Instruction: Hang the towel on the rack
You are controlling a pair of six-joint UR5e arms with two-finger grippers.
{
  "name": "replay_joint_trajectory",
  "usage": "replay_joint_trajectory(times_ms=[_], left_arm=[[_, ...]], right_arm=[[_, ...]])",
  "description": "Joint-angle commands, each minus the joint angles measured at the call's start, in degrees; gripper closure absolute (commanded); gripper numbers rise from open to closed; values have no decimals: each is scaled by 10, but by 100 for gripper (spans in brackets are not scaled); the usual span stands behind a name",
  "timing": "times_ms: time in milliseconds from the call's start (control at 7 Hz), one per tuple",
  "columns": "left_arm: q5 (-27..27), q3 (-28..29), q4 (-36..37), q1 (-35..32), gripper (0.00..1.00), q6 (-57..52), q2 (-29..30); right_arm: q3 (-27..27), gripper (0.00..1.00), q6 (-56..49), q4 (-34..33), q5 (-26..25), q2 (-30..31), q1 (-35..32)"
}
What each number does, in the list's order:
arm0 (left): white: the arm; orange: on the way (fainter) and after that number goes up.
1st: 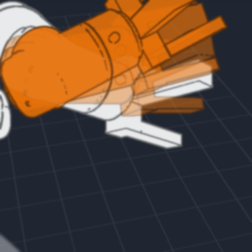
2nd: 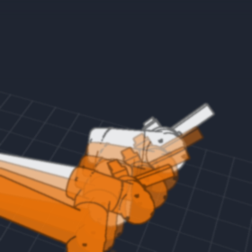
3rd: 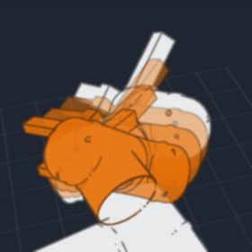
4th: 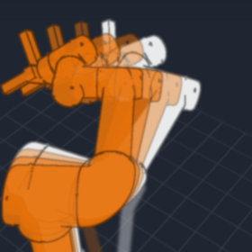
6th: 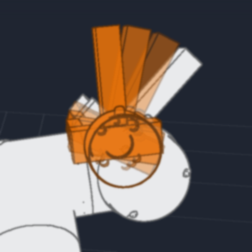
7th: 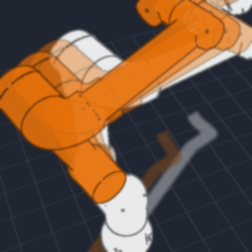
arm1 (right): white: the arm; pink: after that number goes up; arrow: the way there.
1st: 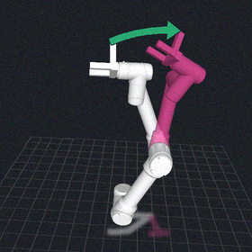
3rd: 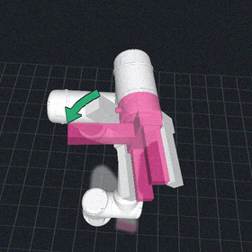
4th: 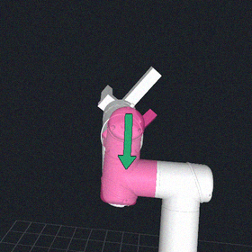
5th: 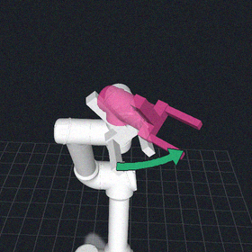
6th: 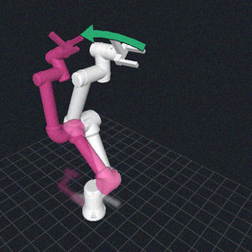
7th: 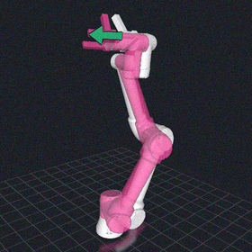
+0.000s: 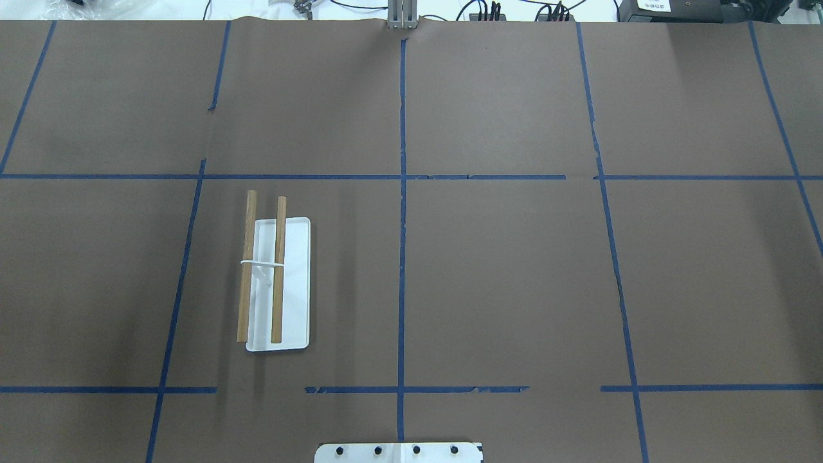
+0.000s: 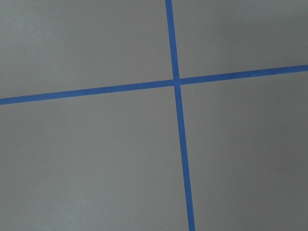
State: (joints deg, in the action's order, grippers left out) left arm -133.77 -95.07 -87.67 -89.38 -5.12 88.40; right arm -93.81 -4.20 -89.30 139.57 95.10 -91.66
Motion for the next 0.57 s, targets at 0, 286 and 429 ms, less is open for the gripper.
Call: replay_joint_trajectory(times_ms=[0, 286, 429], left_arm=[[-1, 0, 0, 0, 0, 1, 0], [-1, -1, -2, 0, 0, 4, 1], [-1, -11, -2, 0, 0, 5, 1]], right_arm=[[-1, 0, 1, 0, 0, -1, 0], [-4, 0, 3, 0, -1, -24, 1], [-8, 0, 70, 1, 3, -32, 1]])
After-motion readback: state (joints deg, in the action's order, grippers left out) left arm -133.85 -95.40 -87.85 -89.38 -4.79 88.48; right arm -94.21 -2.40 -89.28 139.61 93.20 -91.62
